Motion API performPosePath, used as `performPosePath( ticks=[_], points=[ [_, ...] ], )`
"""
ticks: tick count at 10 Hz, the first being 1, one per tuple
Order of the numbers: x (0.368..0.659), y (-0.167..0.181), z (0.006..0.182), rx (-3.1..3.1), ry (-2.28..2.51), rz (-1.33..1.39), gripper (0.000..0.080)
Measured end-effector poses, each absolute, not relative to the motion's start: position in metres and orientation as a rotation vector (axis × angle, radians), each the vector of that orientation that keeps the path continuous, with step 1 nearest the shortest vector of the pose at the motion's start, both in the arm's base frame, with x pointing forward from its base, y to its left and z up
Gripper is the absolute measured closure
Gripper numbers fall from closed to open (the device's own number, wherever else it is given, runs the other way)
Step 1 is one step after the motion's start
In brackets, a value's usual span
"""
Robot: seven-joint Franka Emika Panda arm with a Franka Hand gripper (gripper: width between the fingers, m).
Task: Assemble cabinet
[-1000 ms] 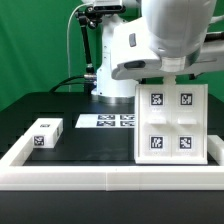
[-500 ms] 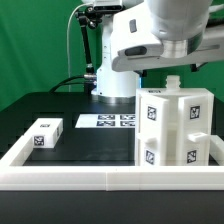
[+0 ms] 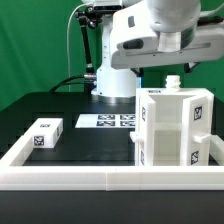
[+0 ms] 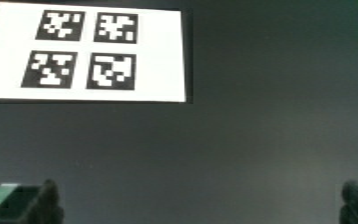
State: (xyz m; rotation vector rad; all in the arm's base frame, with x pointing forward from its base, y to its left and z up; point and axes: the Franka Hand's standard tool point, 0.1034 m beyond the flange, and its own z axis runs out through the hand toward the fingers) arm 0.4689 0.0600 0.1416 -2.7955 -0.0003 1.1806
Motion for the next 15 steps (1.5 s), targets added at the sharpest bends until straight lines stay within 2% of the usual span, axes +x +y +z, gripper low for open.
performPosePath(
  ticks=[2,4,11,15],
  points=[
    [0.452,0.051,0.119,-2.865,-0.052,1.099,0.0003],
    [0.444,0.039,0.104,-2.866,-0.053,1.089,0.0003],
    [0.442,0.038,0.102,-2.914,-0.099,1.044,0.0003],
    [0.41,0.034,0.094,-3.039,-0.03,0.773,0.0003]
  ],
)
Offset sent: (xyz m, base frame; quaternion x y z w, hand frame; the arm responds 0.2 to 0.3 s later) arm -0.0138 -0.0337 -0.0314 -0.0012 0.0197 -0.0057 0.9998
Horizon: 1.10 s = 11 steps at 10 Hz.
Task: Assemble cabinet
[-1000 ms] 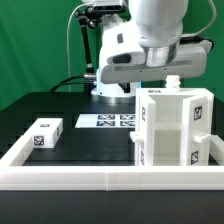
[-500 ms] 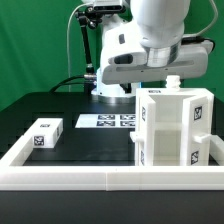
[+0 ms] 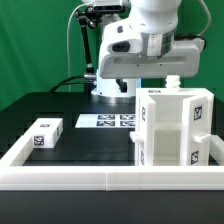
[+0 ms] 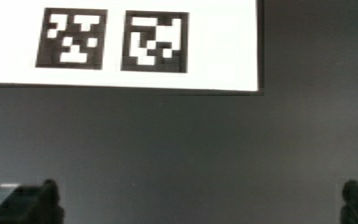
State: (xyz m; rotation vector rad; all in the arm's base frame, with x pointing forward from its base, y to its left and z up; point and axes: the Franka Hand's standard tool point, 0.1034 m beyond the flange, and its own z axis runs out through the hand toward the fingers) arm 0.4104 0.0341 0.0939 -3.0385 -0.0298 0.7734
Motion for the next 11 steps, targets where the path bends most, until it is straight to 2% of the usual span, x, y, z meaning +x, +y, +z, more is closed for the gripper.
performPosePath(
  ticks=[4,11],
  points=[
    [0.398,0.023,0.068,-3.094,-0.062,0.614,0.0003],
    [0.399,0.022,0.065,-3.104,-0.045,0.589,0.0003]
  ],
)
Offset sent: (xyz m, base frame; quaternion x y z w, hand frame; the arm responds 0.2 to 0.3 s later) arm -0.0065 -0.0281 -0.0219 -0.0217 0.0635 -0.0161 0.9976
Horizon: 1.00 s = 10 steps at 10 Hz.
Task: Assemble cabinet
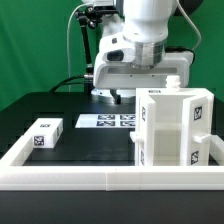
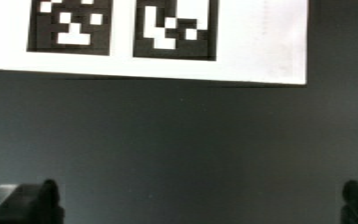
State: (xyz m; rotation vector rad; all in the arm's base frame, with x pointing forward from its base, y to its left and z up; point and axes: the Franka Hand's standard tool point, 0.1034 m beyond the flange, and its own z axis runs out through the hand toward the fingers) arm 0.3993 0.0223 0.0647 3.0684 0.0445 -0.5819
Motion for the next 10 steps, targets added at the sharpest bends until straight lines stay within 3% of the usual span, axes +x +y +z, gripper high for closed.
performPosePath(
  ticks=[3,10],
  points=[
    [0.396,0.02,0.048,3.081,0.072,-0.433,0.0003],
    [0.404,0.011,0.048,3.096,0.137,-0.396,0.0003]
  ],
)
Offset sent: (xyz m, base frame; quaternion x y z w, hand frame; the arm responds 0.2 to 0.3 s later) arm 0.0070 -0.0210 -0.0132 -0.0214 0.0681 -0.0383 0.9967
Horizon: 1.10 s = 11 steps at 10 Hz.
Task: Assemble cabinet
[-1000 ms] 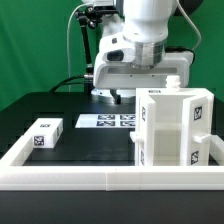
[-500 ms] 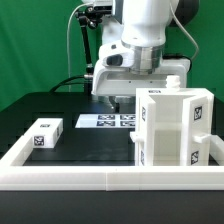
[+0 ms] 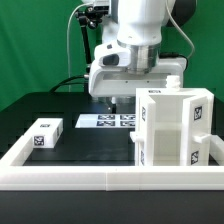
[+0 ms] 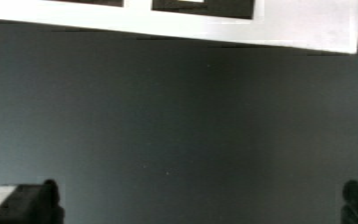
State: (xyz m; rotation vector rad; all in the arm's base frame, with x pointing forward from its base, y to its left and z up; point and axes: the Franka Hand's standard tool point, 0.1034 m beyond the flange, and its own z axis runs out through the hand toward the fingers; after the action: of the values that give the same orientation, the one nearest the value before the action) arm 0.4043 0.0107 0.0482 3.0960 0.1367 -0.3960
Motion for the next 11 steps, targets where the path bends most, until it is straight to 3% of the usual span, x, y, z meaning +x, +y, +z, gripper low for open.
performPosePath(
  ticks=[2,4,9,11],
  points=[
    [0.404,0.006,0.045,3.099,0.167,-0.384,0.0003],
    [0.4,-0.034,0.028,3.106,0.235,-0.376,0.0003],
    [0.4,-0.099,0.037,3.1,0.301,-0.373,0.0003],
    [0.398,-0.106,0.038,3.097,0.316,-0.374,0.0003]
  ],
)
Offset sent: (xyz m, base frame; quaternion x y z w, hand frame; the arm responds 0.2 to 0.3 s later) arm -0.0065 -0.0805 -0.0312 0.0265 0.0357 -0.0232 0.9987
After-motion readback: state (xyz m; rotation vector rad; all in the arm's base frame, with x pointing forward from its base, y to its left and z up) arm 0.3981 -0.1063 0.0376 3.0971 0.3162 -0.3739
